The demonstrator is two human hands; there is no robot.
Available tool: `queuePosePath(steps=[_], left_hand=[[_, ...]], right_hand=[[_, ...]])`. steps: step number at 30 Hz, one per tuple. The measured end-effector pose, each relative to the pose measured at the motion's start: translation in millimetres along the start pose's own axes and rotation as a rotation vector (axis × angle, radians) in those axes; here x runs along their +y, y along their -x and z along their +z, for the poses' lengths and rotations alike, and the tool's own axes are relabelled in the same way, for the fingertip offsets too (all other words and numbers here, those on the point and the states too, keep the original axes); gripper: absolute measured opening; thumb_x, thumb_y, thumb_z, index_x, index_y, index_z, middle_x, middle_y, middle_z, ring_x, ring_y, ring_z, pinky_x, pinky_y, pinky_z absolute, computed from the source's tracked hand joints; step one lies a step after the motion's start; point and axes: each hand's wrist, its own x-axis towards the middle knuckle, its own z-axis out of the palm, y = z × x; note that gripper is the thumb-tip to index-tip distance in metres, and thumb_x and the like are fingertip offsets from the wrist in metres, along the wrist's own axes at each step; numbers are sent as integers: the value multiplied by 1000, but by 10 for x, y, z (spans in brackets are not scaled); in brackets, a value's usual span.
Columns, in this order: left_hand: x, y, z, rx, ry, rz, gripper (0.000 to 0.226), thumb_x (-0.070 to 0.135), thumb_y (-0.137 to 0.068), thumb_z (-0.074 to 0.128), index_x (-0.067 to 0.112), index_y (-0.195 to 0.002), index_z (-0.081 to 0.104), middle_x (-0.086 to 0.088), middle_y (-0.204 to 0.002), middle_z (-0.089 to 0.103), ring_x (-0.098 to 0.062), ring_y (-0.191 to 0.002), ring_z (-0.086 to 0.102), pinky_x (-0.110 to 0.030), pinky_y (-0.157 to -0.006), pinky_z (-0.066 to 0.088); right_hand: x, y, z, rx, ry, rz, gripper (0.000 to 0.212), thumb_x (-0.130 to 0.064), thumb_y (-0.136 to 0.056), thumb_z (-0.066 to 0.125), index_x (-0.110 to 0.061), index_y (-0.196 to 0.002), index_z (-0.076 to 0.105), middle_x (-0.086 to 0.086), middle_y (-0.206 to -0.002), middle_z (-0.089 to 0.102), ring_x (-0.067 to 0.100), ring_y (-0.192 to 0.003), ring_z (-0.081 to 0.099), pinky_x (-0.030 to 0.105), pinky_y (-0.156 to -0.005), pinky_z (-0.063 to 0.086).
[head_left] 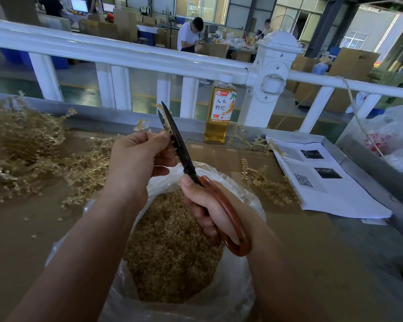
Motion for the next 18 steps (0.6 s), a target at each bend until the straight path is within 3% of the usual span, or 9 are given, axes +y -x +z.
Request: queuePosePath(steps=[2,5,8,12,18], left_hand=[[8,5,0,11,15,-2,20,12,-87,59,8,-68,59,4,-45,58,-9,-41,55,-15,-41,42],[25,5,-19,15,21,1,19,10,-85,61,8,-66,59,5,-42,55,-8,-38,52,-15,-39,40],[37,3,-18,17,23,-4,20,8,-85,60,9,-65,58,4,-43,57,-9,-39,54,-15,-40,40],[28,34,45,27,43,-9,20,7,-88,54,9,-69,57,5,-47,60,-7,-41,56,-14,-40,40],[-8,74,119,67,18,28,21,7,-88,55,12,-68,53,8,-47,60,-5,-43,54,-14,-40,40]], right_hand=[[46,-30,-23,17,5,-24,41,-65,-62,38,-25,-73,43,-4,-59,34,0,-31,31,11,-34,25],[5,-22,-12,50,66,-7,36,-59,-82,40,-24,-73,44,-4,-58,40,5,-42,35,19,-44,31],[-46,-28,-11,30,-18,21,33,-44,-95,37,-21,-72,41,-5,-53,46,5,-41,41,20,-43,35],[2,-55,22,114,158,-17,40,-55,-92,34,-23,-72,43,-1,-63,44,10,-51,39,23,-51,32],[-20,-66,9,132,173,-9,38,-51,-95,32,-22,-72,42,0,-64,46,9,-52,41,21,-55,31]])
